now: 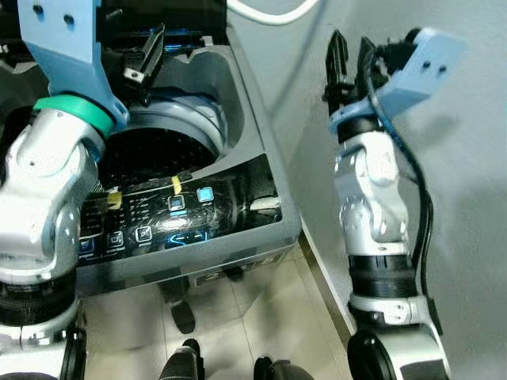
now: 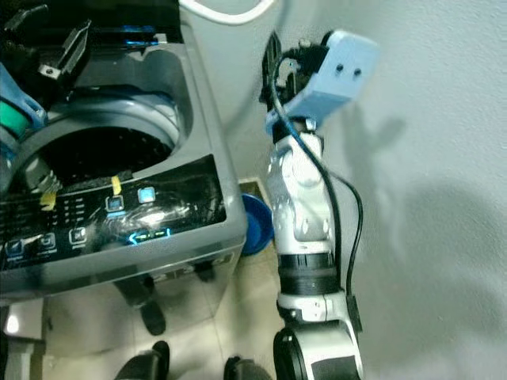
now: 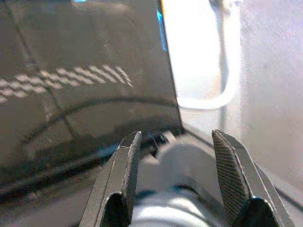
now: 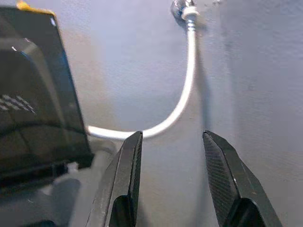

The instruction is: Clothes washing

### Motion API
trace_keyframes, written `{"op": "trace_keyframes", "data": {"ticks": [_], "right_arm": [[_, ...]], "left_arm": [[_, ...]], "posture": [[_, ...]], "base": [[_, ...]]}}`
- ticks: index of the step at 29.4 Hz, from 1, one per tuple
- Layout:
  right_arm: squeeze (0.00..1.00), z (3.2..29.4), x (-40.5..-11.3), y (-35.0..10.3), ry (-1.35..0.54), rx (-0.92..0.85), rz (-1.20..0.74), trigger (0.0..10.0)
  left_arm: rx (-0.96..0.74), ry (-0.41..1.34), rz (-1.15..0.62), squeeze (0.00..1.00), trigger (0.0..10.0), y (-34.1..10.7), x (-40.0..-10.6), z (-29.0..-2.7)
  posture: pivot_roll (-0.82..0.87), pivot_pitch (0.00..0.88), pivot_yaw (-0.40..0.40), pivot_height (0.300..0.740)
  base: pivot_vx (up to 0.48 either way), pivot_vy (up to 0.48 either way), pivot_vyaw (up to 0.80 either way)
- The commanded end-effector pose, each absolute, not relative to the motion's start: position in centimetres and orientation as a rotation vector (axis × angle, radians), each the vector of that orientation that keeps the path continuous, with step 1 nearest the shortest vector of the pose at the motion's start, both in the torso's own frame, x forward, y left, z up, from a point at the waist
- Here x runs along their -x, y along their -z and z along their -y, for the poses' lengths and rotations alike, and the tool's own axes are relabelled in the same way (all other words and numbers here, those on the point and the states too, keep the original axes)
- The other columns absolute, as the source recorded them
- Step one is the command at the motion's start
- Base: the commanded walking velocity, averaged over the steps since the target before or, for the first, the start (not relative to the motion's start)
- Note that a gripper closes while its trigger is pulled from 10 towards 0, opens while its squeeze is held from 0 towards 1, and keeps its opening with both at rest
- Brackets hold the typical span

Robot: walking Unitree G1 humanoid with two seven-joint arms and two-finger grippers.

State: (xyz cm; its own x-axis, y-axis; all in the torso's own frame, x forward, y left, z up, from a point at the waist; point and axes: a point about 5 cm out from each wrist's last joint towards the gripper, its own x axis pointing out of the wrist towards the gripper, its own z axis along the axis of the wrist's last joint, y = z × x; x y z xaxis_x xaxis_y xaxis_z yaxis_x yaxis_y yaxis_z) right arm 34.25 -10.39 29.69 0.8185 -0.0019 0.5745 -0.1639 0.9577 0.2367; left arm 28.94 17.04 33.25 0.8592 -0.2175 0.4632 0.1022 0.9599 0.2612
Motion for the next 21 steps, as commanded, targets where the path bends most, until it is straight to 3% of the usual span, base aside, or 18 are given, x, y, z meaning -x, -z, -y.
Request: {"op": "trace_keyframes", "data": {"ticks": [1,13,21], "right_arm": [[0.0,10.1,-34.0,-29.3,-0.084,-0.276,0.601,10.0],[0.0,11.0,-34.0,-30.0,-0.075,-0.234,0.66,10.0],[0.0,11.7,-34.0,-26.8,-0.111,-0.176,0.562,10.0]], "left_arm": [[-0.243,0.16,0.52,0.0,10.0,-32.7,-28.7,-16.8],[-0.221,0.113,0.539,0.0,10.0,-31.4,-28.3,-17.4],[-0.195,0.042,0.508,0.0,10.0,-30.6,-29.3,-19.4]], "posture": [[0.11,0.081,-0.007,0.74],[0.14,0.002,-0.027,0.74],[0.12,0.0,-0.019,0.74]], "base": [[0.0,0.0,0.0],[0.0,0.0,0.0],[0.0,0.0,0.0]]}}
